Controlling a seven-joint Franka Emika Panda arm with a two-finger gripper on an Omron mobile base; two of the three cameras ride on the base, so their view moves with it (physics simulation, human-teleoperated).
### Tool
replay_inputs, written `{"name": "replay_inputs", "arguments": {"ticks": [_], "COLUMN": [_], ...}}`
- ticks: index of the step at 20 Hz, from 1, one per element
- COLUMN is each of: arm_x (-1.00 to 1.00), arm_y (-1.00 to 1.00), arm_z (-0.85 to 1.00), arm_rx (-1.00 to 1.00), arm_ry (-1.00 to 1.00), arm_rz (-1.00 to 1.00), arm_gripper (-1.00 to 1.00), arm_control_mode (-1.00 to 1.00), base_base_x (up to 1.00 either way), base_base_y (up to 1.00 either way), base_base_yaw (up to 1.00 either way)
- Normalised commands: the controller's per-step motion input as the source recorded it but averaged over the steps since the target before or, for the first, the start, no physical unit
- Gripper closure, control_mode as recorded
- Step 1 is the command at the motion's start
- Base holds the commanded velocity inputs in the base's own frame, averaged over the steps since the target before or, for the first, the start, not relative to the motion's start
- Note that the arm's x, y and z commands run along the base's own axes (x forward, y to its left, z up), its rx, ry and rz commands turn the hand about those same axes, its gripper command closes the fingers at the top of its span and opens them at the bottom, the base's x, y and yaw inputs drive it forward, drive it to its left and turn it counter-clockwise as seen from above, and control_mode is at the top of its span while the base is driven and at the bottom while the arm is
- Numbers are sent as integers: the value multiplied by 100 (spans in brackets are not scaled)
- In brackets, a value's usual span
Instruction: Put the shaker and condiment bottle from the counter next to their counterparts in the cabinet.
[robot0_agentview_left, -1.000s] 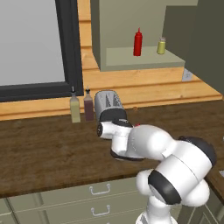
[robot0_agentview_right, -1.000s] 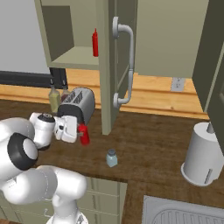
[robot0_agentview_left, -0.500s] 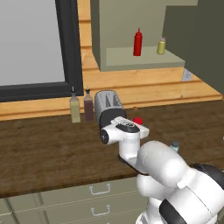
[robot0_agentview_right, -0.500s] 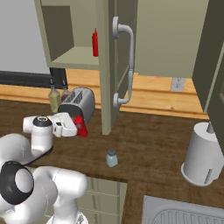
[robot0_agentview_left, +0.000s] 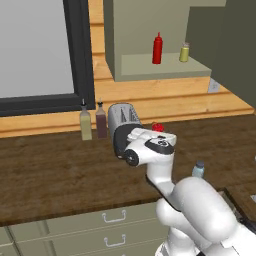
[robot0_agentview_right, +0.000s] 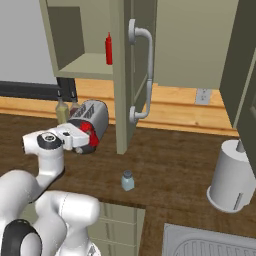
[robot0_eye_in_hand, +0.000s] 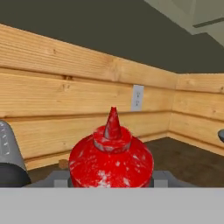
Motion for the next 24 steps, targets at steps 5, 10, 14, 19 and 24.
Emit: {"name": "replay_inputs", "arguments": {"ticks": [5,10,14,19,24], "arm_x": [-46,-38,-26,-16,-13], "arm_y": [22,21,18,12,8], "arm_z": [46,44,36,42,46], "arm_rx": [-10,-5,0,0,0], "arm_ry": [-5,-1,7,9,13], "arm_rz": [8,7,8,7,7], "arm_gripper": [100,100,100,100,100], "arm_control_mode": [-100,-100,-100,-100,-100], "base_base_x": [0,0,0,0,0], "base_base_y": [0,0,0,0,0], "base_base_yaw": [0,0,0,0,0]}}
